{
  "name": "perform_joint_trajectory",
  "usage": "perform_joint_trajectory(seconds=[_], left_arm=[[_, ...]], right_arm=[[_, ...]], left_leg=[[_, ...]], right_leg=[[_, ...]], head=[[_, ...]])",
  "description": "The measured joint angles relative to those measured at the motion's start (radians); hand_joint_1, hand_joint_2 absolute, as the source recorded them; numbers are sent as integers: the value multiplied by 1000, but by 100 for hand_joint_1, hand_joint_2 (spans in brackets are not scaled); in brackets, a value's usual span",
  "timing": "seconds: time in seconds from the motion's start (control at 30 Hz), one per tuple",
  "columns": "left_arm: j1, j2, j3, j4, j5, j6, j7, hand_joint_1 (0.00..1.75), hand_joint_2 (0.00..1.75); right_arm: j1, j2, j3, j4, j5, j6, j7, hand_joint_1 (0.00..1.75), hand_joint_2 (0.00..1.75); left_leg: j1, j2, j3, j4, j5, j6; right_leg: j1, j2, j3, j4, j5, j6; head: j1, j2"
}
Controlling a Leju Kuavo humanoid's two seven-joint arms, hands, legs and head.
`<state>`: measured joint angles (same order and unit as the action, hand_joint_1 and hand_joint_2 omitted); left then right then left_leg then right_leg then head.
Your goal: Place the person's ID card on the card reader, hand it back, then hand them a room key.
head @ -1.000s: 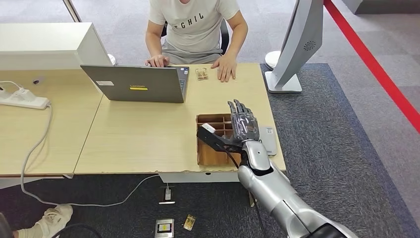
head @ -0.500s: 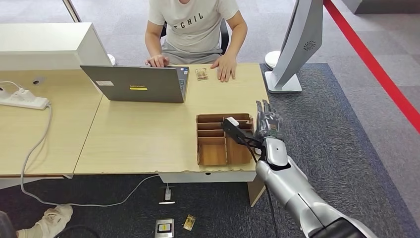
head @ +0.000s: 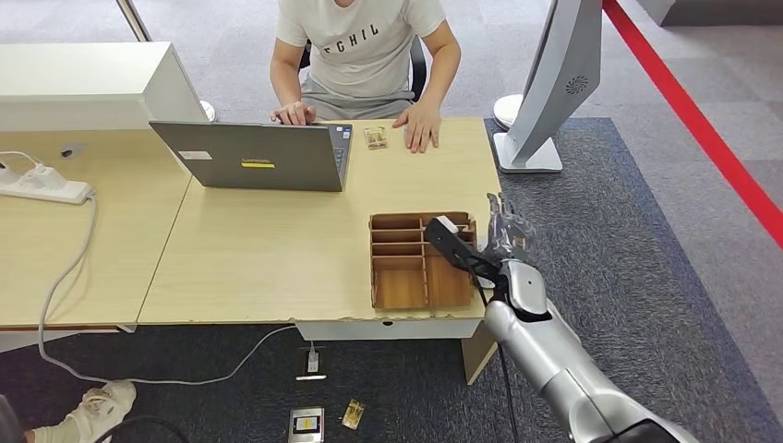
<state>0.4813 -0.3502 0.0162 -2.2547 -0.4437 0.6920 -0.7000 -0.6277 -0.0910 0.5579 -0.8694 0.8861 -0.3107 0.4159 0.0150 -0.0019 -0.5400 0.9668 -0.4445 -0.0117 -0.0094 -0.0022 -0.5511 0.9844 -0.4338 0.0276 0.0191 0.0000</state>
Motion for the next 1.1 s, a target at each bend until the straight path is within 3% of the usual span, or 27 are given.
perform_joint_trajectory(seconds=[0.37,0.63,1.1], left_arm=[[0,0,1,0,0,0,0,0,175],[0,0,0,0,-12,0,0,0,175],[3,0,-1,0,-23,0,0,0,175]], right_arm=[[13,9,-42,-108,-198,4,-125,0,175],[17,26,-37,-181,-205,33,-121,0,175],[18,33,-29,-155,-183,43,-105,1,175]], left_leg=[[0,0,0,0,0,0],[0,0,0,0,0,0],[0,0,0,0,0,0]], right_leg=[[0,0,0,0,0,0],[0,0,0,0,0,0],[0,0,0,0,0,0]], head=[[0,0],[0,0],[0,0]])
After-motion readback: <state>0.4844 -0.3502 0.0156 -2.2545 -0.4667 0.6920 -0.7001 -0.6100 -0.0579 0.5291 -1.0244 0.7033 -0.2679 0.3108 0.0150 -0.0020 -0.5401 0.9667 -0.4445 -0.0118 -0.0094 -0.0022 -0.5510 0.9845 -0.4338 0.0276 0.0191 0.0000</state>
